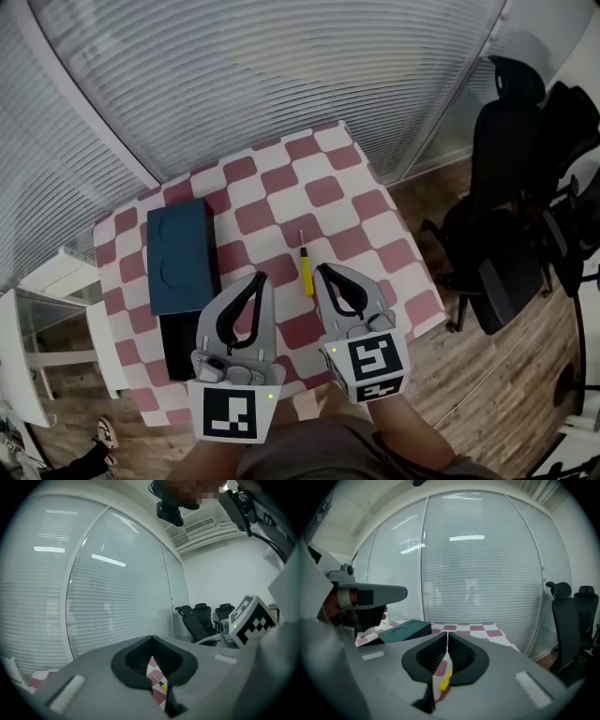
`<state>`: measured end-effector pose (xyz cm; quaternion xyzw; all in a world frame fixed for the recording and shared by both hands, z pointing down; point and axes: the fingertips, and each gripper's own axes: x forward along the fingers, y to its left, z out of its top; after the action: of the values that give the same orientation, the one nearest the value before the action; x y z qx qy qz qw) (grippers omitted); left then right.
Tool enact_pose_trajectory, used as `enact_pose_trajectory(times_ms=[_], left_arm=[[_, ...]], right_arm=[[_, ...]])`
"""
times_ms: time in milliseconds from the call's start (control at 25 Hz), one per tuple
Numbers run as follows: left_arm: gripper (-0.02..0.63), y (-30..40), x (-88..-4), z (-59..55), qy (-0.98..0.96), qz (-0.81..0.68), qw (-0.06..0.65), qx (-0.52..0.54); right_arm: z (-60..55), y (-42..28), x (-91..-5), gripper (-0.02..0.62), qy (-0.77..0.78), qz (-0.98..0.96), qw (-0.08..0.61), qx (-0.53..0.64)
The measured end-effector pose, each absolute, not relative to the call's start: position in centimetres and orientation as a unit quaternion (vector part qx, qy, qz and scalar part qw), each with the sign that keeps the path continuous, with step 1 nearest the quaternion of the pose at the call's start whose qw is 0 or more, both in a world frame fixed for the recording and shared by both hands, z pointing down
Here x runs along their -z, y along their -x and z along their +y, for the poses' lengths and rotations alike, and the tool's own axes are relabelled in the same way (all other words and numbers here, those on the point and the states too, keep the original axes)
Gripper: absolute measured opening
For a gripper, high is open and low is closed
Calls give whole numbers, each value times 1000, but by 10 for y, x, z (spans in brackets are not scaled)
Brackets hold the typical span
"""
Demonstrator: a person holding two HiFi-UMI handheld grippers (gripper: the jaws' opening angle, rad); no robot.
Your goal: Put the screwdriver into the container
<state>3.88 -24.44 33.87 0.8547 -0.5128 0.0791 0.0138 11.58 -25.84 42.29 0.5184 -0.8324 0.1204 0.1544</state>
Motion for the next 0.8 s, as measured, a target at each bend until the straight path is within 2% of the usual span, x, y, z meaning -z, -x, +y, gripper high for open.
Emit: enact_pose_trajectory(times_ms=[160,400,560,800], left_arm=[[1,-29,-359,-249,-856,-508,33,-92],[0,-14,-388,-255,-855,-502,61,-115],[0,-4,-413,-265,-853,-501,76,-125],[1,5,-433,-274,-852,-496,96,-134]], right_arm=[[-257,-110,-464,43,-522,-820,179,-151],[-247,-104,-517,135,-526,-798,210,-206],[-250,-100,-545,166,-538,-782,226,-219],[-251,-101,-563,166,-554,-758,257,-229]])
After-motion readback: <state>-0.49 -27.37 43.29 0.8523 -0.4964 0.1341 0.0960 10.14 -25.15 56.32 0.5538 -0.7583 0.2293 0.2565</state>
